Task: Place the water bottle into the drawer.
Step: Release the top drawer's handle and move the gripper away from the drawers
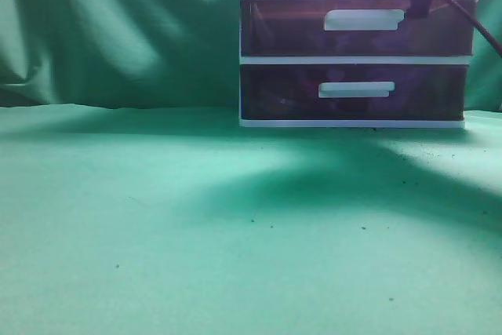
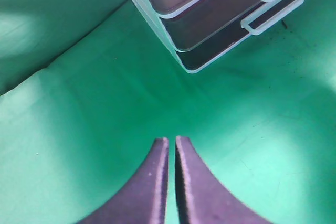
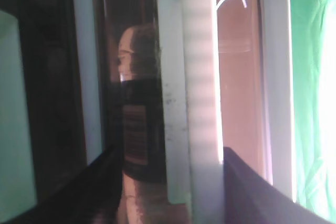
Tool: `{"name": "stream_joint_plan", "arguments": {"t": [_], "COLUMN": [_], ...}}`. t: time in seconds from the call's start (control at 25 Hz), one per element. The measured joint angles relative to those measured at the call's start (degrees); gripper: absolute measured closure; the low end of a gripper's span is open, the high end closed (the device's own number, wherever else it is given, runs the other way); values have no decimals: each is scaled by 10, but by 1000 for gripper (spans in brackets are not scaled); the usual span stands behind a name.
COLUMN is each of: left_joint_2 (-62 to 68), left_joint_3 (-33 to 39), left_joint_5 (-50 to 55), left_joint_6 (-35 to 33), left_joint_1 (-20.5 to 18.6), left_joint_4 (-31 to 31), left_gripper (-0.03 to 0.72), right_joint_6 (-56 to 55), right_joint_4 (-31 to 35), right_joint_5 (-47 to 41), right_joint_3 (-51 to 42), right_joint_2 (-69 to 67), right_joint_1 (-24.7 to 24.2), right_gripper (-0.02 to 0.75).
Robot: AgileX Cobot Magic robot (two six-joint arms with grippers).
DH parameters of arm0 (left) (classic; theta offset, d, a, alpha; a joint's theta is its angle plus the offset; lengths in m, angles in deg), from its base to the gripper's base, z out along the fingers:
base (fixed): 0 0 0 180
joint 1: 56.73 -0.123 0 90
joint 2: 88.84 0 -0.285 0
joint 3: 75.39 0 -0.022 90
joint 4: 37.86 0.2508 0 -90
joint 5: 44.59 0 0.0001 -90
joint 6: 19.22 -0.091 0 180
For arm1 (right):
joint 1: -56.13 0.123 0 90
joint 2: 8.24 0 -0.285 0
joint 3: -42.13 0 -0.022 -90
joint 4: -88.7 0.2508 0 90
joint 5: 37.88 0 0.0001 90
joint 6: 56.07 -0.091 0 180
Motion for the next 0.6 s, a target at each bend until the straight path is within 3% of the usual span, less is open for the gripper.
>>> {"name": "stream_joint_plan", "arguments": {"t": [0.6], "left_joint_2": [0], "left_joint_3": [0], "left_joint_5": [0], "left_joint_6": [0], "left_joint_1": [0], "left_joint_4": [0], "left_gripper": [688], "right_joint_6": [5], "right_joint_4": [30], "right_joint_5": [-48], "right_joint_3": [-11], "right_joint_2": [30], "right_joint_1": [12], "right_gripper": [374]}}
